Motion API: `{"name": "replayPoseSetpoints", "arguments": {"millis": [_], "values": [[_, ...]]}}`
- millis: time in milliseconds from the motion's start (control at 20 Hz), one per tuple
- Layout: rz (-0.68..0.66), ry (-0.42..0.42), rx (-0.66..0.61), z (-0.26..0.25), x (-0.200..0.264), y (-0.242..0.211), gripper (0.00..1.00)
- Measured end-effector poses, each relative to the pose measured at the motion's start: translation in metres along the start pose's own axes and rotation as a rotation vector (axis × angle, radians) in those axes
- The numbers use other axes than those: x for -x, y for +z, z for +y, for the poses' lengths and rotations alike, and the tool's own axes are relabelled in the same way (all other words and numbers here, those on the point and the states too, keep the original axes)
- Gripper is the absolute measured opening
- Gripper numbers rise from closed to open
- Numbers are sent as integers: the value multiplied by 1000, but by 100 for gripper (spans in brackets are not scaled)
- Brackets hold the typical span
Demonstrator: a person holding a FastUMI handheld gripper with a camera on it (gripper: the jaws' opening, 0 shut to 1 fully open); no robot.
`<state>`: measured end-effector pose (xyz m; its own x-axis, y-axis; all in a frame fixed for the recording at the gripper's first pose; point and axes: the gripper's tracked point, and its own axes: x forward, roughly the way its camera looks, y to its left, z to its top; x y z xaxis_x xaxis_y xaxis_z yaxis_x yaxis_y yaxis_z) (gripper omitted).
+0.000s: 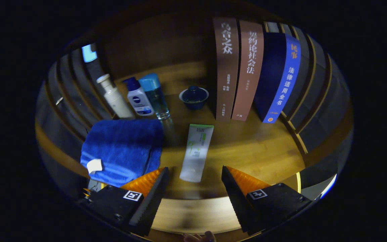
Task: Pull open the drawer, take out the items inside it, and place them on the countertop above the cabinet.
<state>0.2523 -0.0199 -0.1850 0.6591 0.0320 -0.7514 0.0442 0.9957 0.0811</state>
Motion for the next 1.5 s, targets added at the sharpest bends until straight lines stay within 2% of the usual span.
{"name": "replayPoseSetpoints", "arguments": {"millis": [300,450,650,850,1000,1250,1500], "values": [[-296,92,82,32,103,-36,98],[-430,109,116,35,154,-72,98],[-522,115,64,26,186,-139,98],[-506,112,37,13,186,-214,98],[-491,96,24,4,175,-247,98],[-447,91,-32,-6,140,-272,98],[-482,84,-24,-10,126,-266,99]]}}
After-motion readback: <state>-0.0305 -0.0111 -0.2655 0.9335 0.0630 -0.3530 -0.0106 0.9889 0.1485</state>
